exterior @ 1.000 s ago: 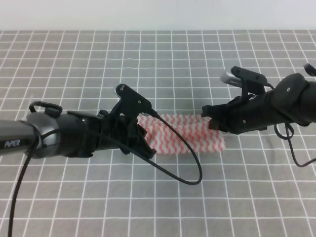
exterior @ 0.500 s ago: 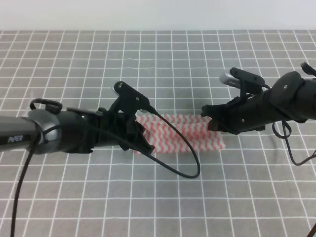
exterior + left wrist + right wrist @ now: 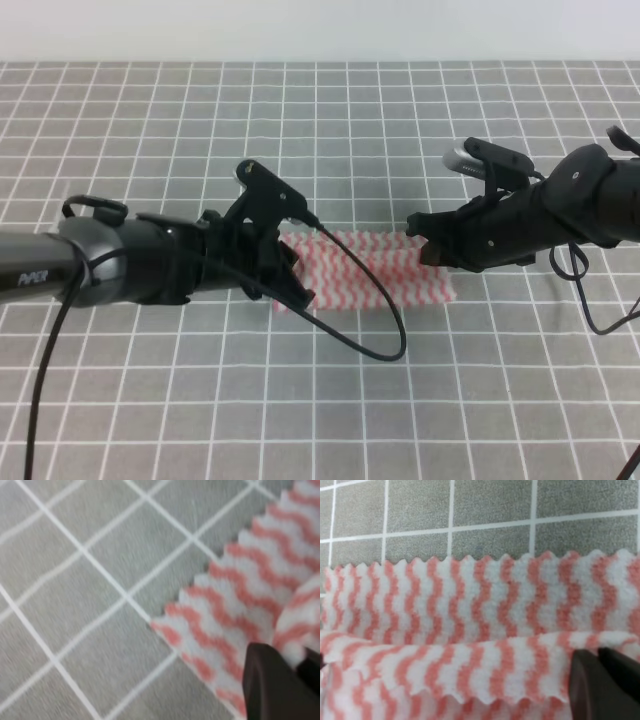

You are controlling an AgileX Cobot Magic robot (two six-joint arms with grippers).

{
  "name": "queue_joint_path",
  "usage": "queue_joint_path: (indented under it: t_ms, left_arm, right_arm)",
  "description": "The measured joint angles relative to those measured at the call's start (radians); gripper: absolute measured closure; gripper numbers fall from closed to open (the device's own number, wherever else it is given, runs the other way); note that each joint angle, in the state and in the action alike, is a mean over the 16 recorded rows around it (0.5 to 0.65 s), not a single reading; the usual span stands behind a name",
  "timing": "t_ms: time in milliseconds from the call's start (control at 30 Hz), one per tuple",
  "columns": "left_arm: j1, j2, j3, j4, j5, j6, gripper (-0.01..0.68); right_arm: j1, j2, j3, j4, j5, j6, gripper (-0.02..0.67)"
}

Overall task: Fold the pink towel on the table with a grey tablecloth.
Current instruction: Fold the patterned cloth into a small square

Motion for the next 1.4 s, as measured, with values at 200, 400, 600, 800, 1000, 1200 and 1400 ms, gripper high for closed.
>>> queue_joint_path:
  t_ms: [200, 400, 600, 800, 1000, 1200, 1400]
  left_arm:
    - [0.000, 0.001, -0.021, -0.001, -0.016, 0.006, 0.567]
    - [0.000, -0.004, -0.061, -0.003, -0.064, 0.004, 0.525]
    - [-0.001, -0.032, -0.096, -0.023, -0.105, -0.002, 0.520]
    - [-0.002, -0.060, -0.110, -0.050, -0.072, -0.022, 0.525]
    - [-0.003, -0.068, -0.067, -0.074, 0.064, -0.036, 0.572]
    - [-0.003, -0.012, -0.026, -0.075, 0.177, -0.029, 0.629]
    - [-0.002, 0.039, -0.007, -0.075, 0.222, -0.008, 0.671]
  right_arm:
    - [0.000, 0.000, 0.000, 0.000, 0.000, 0.000, 0.664]
    - [0.000, 0.000, 0.000, 0.000, 0.000, 0.000, 0.664]
    - [0.000, 0.000, 0.000, 0.000, 0.000, 0.000, 0.664]
    - [0.000, 0.000, 0.000, 0.000, 0.000, 0.000, 0.664]
    - [0.000, 0.000, 0.000, 0.002, 0.000, 0.000, 0.664]
    - [0.000, 0.000, 0.000, 0.015, -0.030, 0.000, 0.611]
    - [-0.001, 0.000, 0.000, 0.029, -0.085, 0.000, 0.549]
